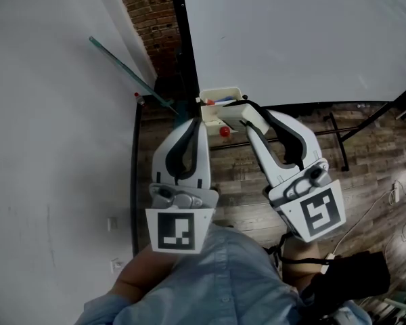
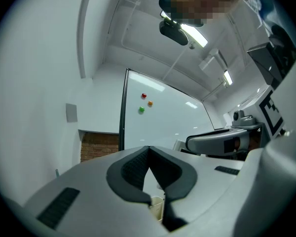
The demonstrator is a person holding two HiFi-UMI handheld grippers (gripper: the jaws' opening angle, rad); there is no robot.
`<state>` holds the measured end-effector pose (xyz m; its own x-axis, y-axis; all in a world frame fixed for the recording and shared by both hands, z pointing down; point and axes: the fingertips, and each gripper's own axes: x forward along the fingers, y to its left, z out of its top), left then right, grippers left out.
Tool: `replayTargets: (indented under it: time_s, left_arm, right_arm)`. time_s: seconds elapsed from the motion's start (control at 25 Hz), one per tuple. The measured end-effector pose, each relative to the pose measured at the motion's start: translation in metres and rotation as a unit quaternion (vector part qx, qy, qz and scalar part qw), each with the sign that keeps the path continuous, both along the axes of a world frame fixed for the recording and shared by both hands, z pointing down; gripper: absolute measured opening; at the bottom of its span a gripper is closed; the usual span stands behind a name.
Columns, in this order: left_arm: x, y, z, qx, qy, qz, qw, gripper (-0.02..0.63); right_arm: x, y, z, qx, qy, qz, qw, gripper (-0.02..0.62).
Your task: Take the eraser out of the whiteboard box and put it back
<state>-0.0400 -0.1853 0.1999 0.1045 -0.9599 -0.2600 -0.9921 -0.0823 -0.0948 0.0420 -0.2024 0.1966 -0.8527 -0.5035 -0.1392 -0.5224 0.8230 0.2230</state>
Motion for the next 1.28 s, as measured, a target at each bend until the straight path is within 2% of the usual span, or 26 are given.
replayTargets:
  time_s: [0.44, 0.8, 1.08, 1.28]
  left_arm:
    - [-0.002, 0.001, 0.000, -0.004, 0.004, 0.002, 1.0000, 0.005]
    - [-0.023, -0.013, 0.014, -0.025, 0.011, 0.000, 0.9996, 0.005]
    - [-0.043, -0.028, 0.027, -0.041, 0.024, -0.001, 0.9989, 0.005]
    - [-0.057, -0.043, 0.040, -0.060, 0.032, 0.002, 0.9977, 0.005]
  right_arm:
    - [-0.002, 0.000, -0.002, 0.001, -0.002, 0.002, 1.000, 0.101]
    - [-0.021, -0.020, 0.009, -0.010, -0.002, -0.001, 1.000, 0.101]
    - [-0.041, -0.039, 0.034, -0.025, 0.020, -0.006, 0.999, 0.101]
    - [-0.059, -0.057, 0.061, -0.046, 0.058, 0.002, 0.997, 0.101]
